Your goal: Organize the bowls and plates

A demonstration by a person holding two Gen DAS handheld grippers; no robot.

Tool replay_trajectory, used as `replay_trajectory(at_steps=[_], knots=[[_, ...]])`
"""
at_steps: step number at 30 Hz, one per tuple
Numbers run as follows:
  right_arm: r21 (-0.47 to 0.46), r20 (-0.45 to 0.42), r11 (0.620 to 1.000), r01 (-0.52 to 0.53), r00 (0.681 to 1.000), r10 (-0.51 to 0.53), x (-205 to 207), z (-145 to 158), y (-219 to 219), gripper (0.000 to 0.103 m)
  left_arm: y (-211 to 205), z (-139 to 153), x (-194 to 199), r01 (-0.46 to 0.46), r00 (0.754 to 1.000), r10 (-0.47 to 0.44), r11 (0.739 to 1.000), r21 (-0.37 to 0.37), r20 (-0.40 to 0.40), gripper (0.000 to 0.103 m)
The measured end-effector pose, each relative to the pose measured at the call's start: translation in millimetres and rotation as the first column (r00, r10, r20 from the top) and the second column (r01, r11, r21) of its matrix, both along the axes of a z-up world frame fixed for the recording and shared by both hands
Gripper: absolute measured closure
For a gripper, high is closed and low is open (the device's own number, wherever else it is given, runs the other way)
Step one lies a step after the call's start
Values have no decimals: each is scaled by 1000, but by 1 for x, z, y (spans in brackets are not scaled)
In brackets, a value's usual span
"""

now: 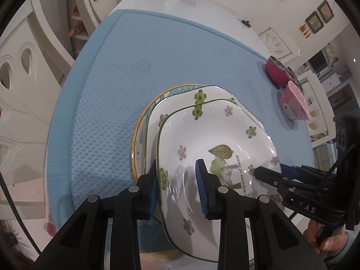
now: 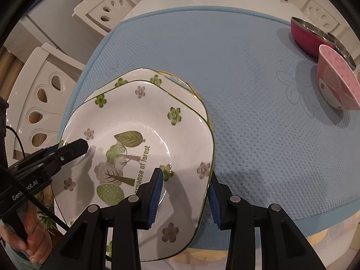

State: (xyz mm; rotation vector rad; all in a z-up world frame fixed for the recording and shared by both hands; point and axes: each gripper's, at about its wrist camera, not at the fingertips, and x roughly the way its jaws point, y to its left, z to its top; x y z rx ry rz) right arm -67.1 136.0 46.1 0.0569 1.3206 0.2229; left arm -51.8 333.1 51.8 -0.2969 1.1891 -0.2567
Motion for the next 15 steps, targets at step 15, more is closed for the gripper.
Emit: replay_trajectory(at_steps=[15], knots=[[-6, 26, 1000, 28, 999, -28, 7, 15, -2, 66, 36, 28, 11, -56, 996, 53, 998, 35, 73, 74]])
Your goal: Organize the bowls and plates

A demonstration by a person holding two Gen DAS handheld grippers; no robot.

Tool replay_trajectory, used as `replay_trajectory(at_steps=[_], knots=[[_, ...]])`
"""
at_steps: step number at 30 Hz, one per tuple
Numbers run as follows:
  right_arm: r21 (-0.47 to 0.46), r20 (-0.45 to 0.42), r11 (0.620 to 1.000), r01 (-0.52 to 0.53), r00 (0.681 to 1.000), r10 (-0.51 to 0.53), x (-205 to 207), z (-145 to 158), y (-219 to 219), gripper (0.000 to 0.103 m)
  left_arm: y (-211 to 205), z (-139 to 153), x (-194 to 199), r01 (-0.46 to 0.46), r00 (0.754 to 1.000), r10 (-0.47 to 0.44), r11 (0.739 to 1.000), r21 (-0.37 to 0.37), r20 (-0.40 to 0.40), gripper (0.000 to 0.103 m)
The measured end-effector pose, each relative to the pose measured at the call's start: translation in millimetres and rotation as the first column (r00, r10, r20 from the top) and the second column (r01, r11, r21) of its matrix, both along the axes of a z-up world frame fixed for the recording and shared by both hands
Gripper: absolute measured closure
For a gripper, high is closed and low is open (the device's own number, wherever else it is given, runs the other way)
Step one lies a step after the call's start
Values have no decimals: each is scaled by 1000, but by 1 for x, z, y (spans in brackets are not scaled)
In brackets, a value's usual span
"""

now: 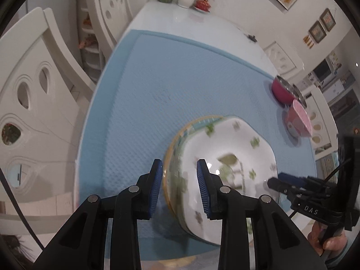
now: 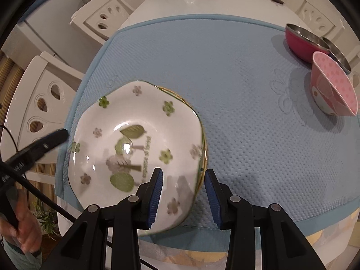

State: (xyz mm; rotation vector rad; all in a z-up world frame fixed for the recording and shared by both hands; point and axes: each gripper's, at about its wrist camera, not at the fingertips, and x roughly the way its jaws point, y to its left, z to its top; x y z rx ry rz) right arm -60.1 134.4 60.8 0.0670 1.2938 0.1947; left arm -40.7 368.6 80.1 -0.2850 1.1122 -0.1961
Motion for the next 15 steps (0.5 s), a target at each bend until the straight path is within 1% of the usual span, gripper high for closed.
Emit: replay_trajectory(at_steps=[3, 8, 10, 12, 14, 15], knots=[[9, -18, 1000, 24, 1000, -23, 2, -4, -3, 66, 4, -5, 5, -11, 1000, 10, 999, -38, -18, 74], [24, -65, 999, 35, 997, -33, 5, -15, 2, 64, -3, -13, 7, 15, 999, -16, 999, -45, -40, 74], [-4, -58, 999, 34, 998, -35, 4, -15, 7, 62, -4, -16, 7, 22, 998, -25, 998, -57, -54, 74], [-23, -58, 999, 37, 998, -38, 5, -16, 11, 62, -5, -21, 7, 25, 997, -30, 997, -75, -73, 74], [-27, -60, 999, 43, 997, -45, 7, -16, 13, 62, -5, -26, 5, 25, 995, -33, 995, -94, -91, 74], [-24, -61, 999, 45, 997, -46, 8, -16, 14, 62, -6, -27, 4, 22, 995, -30, 996, -91, -93, 74]])
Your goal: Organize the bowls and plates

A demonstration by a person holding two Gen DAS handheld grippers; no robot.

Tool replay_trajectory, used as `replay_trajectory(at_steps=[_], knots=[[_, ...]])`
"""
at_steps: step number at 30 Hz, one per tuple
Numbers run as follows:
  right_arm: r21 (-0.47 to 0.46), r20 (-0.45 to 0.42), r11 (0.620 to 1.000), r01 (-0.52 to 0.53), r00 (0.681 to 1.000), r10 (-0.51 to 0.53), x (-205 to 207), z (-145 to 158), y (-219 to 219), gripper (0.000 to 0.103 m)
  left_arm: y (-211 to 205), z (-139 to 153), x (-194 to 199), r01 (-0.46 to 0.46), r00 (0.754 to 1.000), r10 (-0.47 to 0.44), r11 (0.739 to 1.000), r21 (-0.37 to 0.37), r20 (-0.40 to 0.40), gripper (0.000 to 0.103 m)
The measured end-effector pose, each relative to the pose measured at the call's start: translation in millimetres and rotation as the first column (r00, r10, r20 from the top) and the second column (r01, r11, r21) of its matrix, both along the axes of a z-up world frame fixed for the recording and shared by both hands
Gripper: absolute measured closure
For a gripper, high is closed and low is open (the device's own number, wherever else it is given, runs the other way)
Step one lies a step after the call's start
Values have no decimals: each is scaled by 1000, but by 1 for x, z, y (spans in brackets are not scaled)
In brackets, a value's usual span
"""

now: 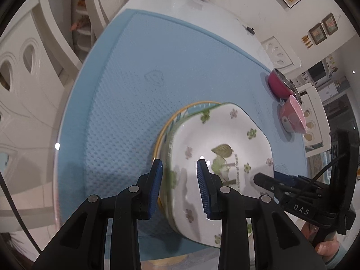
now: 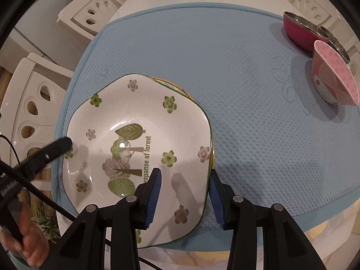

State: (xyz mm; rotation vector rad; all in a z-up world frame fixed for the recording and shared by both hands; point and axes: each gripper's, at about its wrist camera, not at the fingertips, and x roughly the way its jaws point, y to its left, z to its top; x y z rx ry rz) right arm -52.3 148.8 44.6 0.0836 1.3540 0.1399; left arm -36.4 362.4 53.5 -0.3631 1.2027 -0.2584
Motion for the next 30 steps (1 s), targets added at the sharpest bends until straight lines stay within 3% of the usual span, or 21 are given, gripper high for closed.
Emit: replay_trajectory(at_steps=[11, 15, 24, 30], knots=[[-1, 29, 1000, 10, 1000, -10, 6, -2, 7, 61, 0, 1, 5, -25, 1000, 25, 999, 40, 14, 72], [13, 43, 1000, -2, 999, 2, -1, 4, -2, 61, 6, 2, 7, -42, 999, 42, 999, 1, 13, 72], [26, 67, 999, 24, 997, -25, -13, 19, -35, 61, 18, 31, -8, -134, 988, 131, 991, 27, 82, 72], [46, 70, 999, 18, 997, -21, -35, 26, -63, 60, -10, 47, -26, -152, 982, 149, 988, 14, 112, 72]])
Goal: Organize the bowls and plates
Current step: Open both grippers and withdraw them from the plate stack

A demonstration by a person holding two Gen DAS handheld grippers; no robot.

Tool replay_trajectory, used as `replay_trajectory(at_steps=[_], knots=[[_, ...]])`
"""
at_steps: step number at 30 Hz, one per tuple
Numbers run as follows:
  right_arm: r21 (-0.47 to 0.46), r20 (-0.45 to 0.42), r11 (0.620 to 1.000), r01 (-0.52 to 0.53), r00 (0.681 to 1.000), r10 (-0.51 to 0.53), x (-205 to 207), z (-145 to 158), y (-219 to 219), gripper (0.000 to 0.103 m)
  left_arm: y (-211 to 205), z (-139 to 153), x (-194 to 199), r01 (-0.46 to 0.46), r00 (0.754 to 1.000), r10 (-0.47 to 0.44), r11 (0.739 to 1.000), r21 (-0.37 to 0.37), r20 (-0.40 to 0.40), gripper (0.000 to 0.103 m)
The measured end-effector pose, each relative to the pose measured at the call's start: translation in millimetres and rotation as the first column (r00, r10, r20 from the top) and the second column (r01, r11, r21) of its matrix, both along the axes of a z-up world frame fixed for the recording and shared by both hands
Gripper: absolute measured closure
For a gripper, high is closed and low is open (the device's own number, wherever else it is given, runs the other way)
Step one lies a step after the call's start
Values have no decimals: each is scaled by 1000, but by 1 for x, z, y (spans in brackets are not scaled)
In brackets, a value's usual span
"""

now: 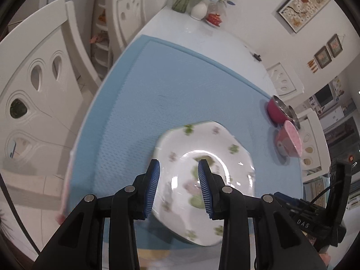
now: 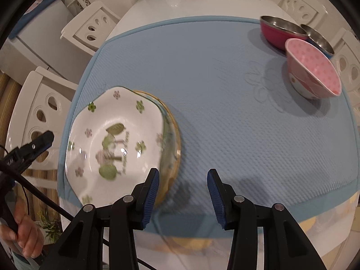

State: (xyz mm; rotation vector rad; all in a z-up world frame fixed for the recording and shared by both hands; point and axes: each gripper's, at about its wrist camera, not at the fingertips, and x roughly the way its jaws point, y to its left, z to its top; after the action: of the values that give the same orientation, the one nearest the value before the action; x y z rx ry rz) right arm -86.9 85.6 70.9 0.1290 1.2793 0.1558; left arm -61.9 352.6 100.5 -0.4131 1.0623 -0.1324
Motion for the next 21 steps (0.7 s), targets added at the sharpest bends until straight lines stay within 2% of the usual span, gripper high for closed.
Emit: replay_trajectory(at_steps=[6, 9, 13, 16, 21], knots=[[-10, 36, 1000, 1, 999, -1, -42, 15, -53, 59, -74, 11, -22, 55, 998, -55, 998, 1, 13, 72], [4, 43, 999, 47, 998, -47, -64, 22, -95, 54, -123, 17, -36, 117, 993, -117, 993, 18, 2, 72], [59, 39, 990, 131, 990, -133, -92, 27, -151, 53, -193, 33, -61, 210, 977, -213, 975, 77, 27, 69], [73, 35, 985, 157, 986, -160, -114, 30, -187, 53, -227, 38, -79, 238, 969, -243, 966, 102, 38, 69], [79, 37, 979, 186, 981, -189, -141, 30, -232, 53, -270, 32, -101, 270, 962, -272, 959, 85, 11, 69]])
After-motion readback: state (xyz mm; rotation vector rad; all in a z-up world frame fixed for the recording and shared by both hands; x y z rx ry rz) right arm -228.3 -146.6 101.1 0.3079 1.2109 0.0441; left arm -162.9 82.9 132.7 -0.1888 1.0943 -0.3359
